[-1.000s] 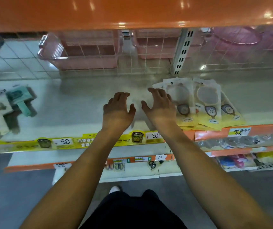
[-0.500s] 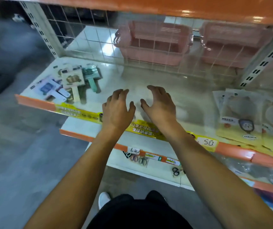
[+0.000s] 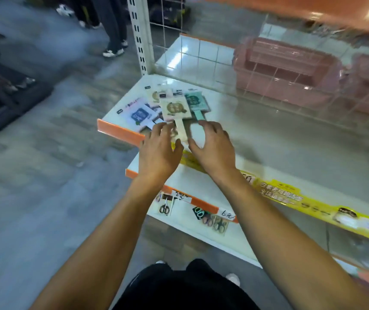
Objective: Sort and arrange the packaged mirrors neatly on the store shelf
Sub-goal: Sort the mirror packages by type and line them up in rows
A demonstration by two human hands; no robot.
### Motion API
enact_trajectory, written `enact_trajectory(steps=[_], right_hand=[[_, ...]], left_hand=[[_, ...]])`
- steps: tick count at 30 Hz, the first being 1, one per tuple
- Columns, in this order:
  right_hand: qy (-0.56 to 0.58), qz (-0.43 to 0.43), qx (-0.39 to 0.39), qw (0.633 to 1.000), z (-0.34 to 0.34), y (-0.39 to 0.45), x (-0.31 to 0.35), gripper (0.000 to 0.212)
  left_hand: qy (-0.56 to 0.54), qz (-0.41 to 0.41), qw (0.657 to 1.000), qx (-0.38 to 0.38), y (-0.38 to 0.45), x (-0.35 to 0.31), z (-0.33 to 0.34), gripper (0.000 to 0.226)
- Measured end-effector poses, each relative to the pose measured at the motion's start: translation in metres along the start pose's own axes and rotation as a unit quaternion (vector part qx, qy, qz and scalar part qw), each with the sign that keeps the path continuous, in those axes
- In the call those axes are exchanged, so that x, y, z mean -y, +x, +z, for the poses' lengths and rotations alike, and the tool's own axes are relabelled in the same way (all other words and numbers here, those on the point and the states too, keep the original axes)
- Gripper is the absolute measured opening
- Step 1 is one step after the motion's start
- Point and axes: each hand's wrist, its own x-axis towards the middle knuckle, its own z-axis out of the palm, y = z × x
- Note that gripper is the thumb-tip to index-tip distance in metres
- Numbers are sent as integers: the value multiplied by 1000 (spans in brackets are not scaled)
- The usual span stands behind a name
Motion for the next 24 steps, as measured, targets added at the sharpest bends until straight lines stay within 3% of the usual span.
enact_trajectory(steps=[15,24], right_hand=[[-29,-43,38,998,50,54,34,58],[-34,-31,37,998,59,75,27,54]], left_hand=[[15,-72,997,-29,26,45,-14,43],[16,-61,998,-29,53,52,-8,43]])
